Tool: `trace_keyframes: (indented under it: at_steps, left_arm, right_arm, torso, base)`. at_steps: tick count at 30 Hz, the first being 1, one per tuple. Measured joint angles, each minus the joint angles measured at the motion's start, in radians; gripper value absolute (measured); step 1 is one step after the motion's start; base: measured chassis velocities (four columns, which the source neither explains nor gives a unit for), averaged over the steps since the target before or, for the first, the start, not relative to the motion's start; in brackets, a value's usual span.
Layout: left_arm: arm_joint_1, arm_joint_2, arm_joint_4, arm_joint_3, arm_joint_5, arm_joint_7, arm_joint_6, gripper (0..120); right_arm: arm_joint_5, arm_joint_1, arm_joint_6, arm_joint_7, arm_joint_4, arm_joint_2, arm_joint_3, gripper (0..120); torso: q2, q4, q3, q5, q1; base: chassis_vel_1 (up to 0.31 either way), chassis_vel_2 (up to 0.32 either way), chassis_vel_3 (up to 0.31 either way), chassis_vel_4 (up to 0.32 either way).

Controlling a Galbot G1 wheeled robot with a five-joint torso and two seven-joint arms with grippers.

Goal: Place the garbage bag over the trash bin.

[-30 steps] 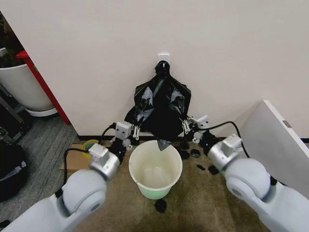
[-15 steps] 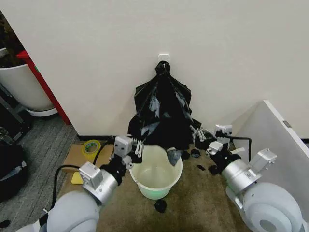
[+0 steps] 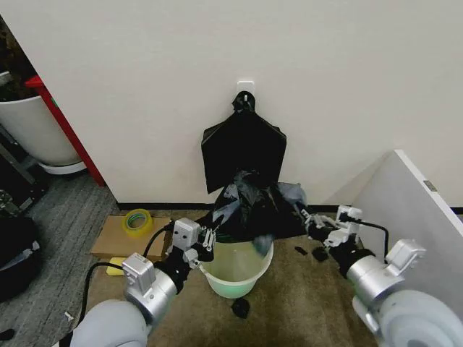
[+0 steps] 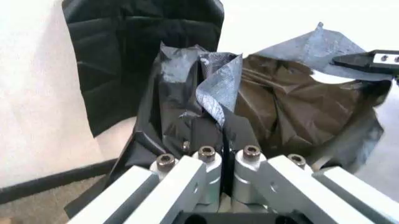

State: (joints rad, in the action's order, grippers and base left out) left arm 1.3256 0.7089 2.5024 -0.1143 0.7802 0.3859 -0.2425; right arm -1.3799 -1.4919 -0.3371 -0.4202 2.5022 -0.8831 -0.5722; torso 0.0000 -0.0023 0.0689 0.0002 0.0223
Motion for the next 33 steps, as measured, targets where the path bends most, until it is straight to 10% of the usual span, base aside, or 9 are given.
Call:
trace_keyframes:
  at_steps: [14, 25, 33]
  left_arm:
    - [-0.031, -0.081, -0.001, -0.044, 0.179, -0.012, 0.018, 0]
    - [-0.058, -0.146, -0.002, -0.148, 0.228, -0.008, 0.017, 0]
    - [-0.015, -0.059, -0.003, -0.083, 0.113, -0.030, 0.038, 0]
  right_arm:
    - [-0.677, 0.069, -0.142, -0.037, -0.001, 0.145, -0.356, 0]
    - [-0.498, 0.098, -0.140, -0.029, -0.002, 0.066, -0.107, 0]
    - [-0.301, 0.084, -0.107, -0.001, -0.003, -0.142, 0.026, 0]
  torso:
    - [0.000, -0.0004, 0.000, 0.0000, 0.000]
    - [0.000, 0.0001, 0.000, 0.0000, 0.000]
    - [0.000, 0.0003, 0.000, -0.0004, 0.000]
  base:
    - [0.000, 0.000, 0.000, 0.000]
    - [0.000, 0.000, 0.000, 0.000]
    - [0.000, 0.000, 0.000, 0.000]
